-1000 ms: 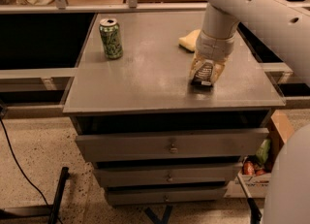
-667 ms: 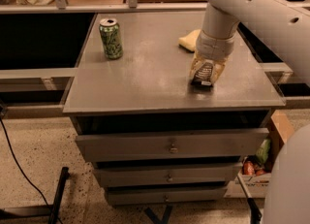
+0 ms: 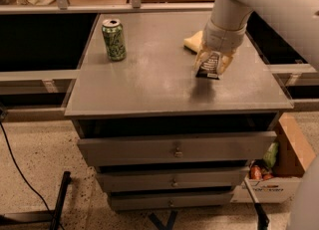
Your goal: Move rxbar chocolate near green can
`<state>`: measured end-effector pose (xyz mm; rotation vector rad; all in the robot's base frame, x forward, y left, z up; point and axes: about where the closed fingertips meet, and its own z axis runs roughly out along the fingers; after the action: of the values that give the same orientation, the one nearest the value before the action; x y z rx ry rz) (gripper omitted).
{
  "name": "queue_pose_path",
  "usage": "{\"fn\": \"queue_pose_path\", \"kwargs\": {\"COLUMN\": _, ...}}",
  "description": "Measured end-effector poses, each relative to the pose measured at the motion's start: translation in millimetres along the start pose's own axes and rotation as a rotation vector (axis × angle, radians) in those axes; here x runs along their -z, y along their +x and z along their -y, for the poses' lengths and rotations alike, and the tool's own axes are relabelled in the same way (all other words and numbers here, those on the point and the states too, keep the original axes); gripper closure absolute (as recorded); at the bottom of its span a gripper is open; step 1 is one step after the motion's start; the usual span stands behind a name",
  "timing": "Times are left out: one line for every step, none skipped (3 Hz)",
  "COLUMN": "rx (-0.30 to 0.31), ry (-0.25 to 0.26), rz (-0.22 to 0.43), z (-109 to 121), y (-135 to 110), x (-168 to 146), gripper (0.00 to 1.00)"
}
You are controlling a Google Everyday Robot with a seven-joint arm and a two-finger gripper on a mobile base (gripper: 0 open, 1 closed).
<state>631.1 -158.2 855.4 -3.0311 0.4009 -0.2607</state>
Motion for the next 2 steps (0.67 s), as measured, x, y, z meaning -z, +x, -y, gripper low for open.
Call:
{"fn": "queue_pose_path", "kwargs": {"rx": 0.028, "ry": 0.002, "rz": -0.02, "z": 3, "y": 12, "x": 20, "gripper": 1.0}}
{"fn": "queue_pose_path", "kwargs": {"rx": 0.092, "ry": 0.03, "rz": 0.026, "z": 19, "y": 25, "x": 23, "gripper": 1.0}}
